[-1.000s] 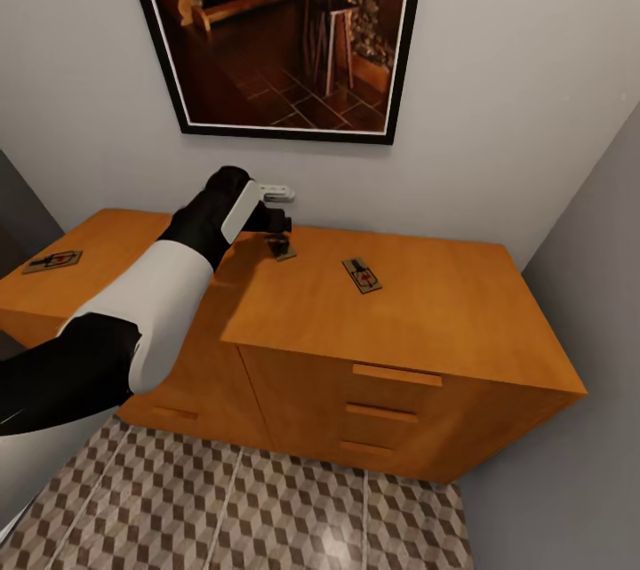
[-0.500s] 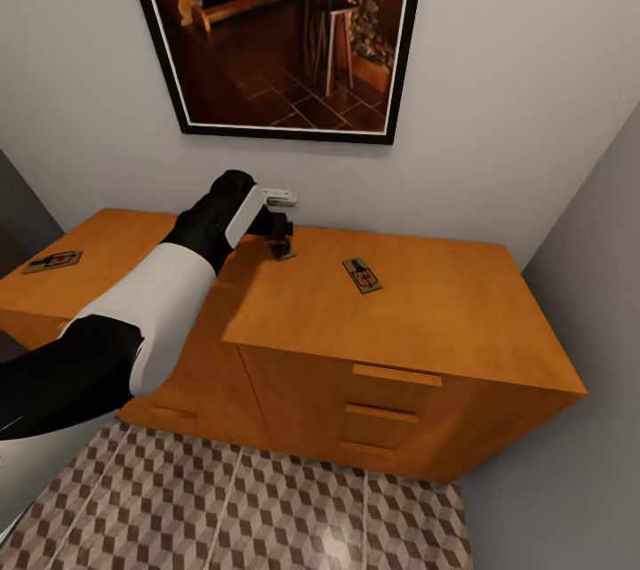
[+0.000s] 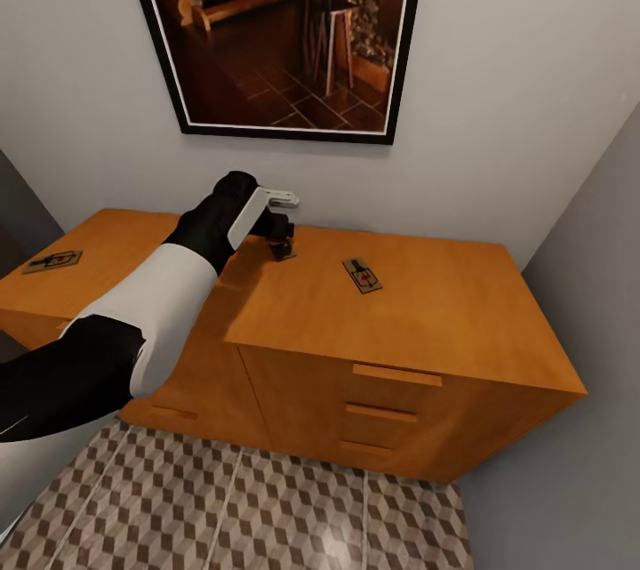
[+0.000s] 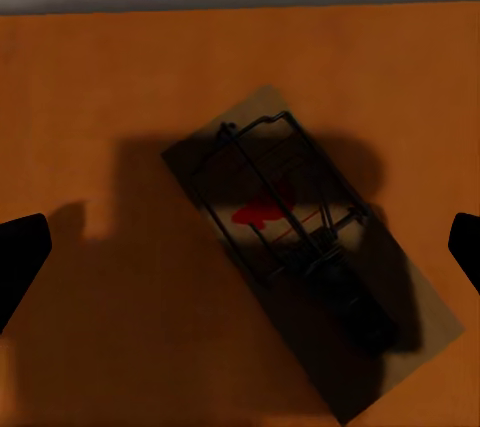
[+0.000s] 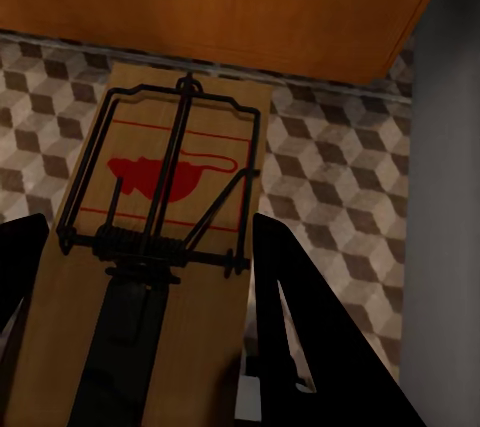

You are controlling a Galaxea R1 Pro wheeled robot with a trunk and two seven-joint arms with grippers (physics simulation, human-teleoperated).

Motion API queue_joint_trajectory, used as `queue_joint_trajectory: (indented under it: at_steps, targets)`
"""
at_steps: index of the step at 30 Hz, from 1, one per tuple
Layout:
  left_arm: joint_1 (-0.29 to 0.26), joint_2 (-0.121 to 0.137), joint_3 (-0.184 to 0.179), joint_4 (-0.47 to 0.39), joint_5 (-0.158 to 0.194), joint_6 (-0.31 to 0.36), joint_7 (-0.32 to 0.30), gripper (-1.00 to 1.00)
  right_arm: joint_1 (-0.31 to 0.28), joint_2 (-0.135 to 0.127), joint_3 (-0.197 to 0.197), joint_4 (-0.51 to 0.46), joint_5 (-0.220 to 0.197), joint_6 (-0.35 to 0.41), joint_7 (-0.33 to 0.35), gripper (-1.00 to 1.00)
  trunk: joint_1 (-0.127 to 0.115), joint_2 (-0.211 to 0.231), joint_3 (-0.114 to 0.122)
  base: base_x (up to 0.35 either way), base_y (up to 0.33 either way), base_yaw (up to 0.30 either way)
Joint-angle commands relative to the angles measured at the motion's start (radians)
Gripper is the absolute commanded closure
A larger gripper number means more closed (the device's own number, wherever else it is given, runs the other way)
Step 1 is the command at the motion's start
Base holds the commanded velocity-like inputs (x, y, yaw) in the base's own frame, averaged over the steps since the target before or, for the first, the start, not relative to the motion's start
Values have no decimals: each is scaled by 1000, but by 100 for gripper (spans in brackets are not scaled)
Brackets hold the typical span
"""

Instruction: Take the four mousetraps from the cabinet in the bathroom and place them on the bathroom floor. Make sure all four end up on the same floor surface, and ensure that at least two of them are either under or directly next to the same bathroom sink.

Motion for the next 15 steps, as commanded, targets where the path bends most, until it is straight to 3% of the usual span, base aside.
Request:
queue_joint_trajectory:
  at_steps: [1,15]
  targets:
    - [-1,1,-5,-1,11,3,9,-100,0,0,-8,-1,5,-2,5,100,0,0,-1,0,0,0]
    - [-1,-1,-11,-1,11,4,8,-100,0,0,-8,-1,5,-2,5,100,0,0,-1,0,0,0]
